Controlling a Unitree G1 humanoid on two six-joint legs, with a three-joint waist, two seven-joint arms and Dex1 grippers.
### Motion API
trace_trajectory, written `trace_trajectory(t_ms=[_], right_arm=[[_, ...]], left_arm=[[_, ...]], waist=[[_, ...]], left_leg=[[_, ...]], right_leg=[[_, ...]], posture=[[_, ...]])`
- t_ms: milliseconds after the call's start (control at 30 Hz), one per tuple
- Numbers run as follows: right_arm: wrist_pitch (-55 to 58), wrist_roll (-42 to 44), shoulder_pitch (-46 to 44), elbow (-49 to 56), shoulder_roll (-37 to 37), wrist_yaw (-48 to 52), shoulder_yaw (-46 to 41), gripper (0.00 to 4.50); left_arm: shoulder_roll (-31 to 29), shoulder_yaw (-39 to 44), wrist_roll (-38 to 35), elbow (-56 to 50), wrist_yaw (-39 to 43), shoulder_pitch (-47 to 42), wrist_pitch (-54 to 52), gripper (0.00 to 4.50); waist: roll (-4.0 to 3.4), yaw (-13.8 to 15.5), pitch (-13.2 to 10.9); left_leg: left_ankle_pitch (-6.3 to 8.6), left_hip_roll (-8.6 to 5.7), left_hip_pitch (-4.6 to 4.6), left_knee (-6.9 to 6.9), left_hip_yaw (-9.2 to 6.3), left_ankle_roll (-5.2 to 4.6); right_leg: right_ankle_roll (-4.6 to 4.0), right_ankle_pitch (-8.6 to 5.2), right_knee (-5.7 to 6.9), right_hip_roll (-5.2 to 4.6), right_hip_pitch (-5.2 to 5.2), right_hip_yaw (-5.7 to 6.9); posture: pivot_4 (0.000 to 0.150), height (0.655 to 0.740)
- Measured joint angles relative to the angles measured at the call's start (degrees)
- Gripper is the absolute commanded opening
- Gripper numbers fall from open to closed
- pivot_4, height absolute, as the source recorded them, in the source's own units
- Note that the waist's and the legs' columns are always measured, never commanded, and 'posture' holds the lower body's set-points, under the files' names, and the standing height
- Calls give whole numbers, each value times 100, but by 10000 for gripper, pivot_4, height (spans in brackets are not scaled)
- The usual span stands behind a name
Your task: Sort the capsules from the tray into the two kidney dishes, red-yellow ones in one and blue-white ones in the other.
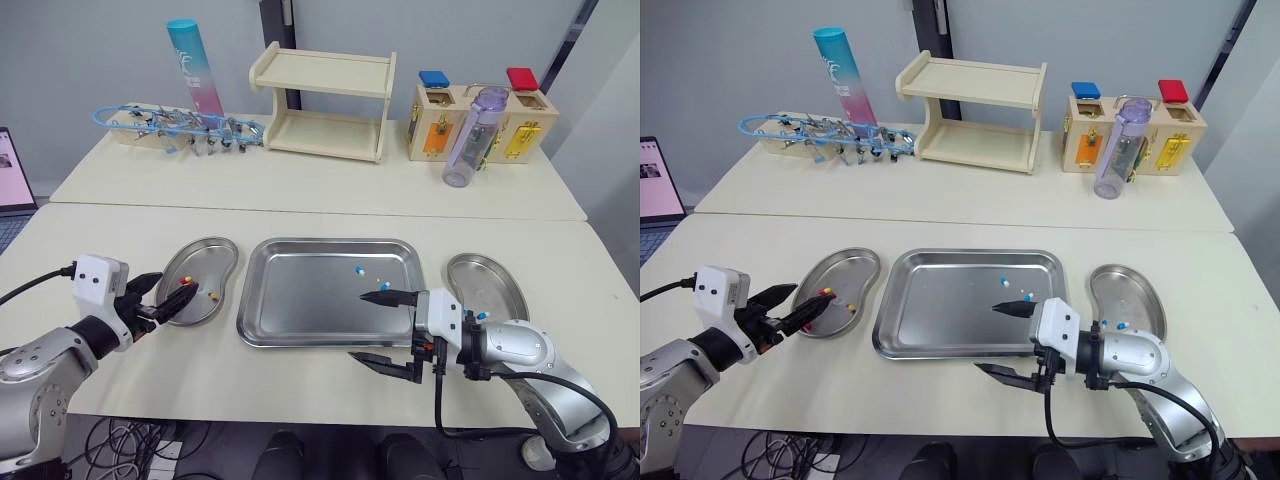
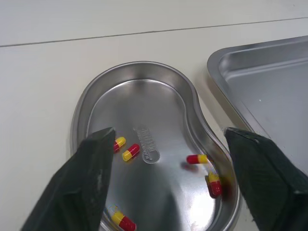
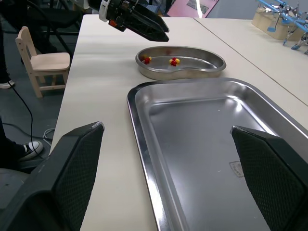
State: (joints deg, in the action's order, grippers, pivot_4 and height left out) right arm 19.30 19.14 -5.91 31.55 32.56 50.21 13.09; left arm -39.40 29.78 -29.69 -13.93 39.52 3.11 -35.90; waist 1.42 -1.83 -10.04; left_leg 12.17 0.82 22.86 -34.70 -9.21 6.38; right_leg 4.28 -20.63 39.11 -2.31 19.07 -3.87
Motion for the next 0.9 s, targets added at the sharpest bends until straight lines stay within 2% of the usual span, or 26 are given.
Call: trace_trajectory(t_ms=[167, 400, 500, 600, 733, 900], right_arm=[[-27, -109, 40, 19, 12, -60, 10, 45000], [-381, -420, 682, 97, 329, -171, -123, 45000], [-192, -146, 1040, 241, 522, -243, -859, 45000], [-100, 97, 1783, 262, 1060, -83, -2129, 45000], [-302, 155, 2673, -228, 1547, 493, -3563, 45000], [-641, 143, 3198, -1213, 1951, 1200, -4574, 45000]], left_arm=[[-217, 278, -179, -4, 183, 101, 12, 44600], [-694, 858, -101, 227, 902, 911, 481, 44600], [-786, 1023, 144, 818, 976, 1096, 785, 44600], [-882, 1166, 376, 1455, 1035, 1276, 1106, 44600], [-936, 1225, 477, 1953, 1290, 1485, 1374, 44600], [-997, 1224, 528, 2099, 1522, 1739, 1501, 44600]], waist=[[0, -6, 0], [-4, -1, -2], [-4, -1, -3], [2, 28, -1], [6, 20, -1], [8, -4, 0]], left_leg=[[0, 1, 0, 3, 0, 0], [0, 1, -1, 10, 6, 1], [0, 0, -1, 10, 6, 1], [2, -2, 3, 15, 8, 1], [1, 0, -3, 19, 8, 1], [1, 3, -8, 20, 17, 1]], right_leg=[[0, 0, -1, 0, 2, 0], [-1, -1, -5, -1, 5, -5], [-1, -1, -6, -1, 4, -5], [0, -1, -17, -5, 2, -4], [-2, -2, -11, -3, 1, -2], [-5, -4, -13, -3, -1, -10]], posture=[[1500, 7400], [1500, 7400], [1500, 7400], [1500, 7400], [1500, 7400], [1500, 7400]])
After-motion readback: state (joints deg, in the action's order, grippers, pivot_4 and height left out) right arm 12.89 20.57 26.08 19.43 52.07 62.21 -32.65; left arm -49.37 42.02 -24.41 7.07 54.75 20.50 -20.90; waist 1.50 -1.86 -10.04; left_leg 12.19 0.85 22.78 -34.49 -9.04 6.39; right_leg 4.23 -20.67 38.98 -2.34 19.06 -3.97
